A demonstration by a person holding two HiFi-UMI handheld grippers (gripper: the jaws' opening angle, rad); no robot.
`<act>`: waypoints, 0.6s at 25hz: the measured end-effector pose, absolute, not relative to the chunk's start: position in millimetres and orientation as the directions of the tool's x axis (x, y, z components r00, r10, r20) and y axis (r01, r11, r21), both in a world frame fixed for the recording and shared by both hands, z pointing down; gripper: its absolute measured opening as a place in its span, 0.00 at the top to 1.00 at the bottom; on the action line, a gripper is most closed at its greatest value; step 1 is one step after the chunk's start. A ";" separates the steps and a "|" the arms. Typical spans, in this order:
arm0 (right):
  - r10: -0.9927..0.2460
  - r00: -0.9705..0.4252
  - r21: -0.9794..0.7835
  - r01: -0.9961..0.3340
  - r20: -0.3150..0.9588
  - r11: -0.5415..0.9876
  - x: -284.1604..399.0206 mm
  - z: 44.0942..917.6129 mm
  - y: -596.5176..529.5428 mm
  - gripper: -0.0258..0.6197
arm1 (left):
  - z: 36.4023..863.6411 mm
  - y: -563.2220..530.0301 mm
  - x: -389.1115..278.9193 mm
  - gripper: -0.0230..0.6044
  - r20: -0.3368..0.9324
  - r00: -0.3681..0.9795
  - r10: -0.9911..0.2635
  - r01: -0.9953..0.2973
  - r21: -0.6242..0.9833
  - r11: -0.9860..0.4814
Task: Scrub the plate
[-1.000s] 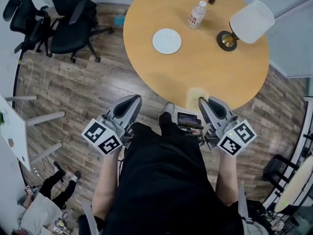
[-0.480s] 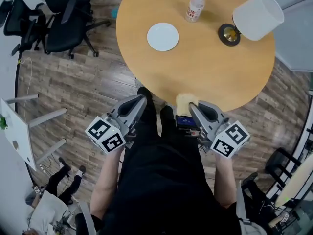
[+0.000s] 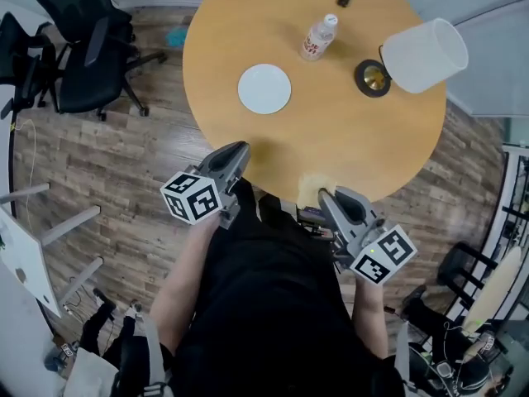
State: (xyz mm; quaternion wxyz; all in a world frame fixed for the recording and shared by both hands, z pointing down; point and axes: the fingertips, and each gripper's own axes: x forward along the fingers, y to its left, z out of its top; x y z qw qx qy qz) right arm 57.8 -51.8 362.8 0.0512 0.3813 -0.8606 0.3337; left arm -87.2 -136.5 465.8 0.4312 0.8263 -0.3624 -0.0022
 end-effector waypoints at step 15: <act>-0.660 -0.611 -0.520 -0.770 0.436 0.370 22.9 351.1 -101.0 0.92 | 578.7 -203.0 -104.4 0.73 0.416 0.766 -0.490 -0.516 0.853 -0.082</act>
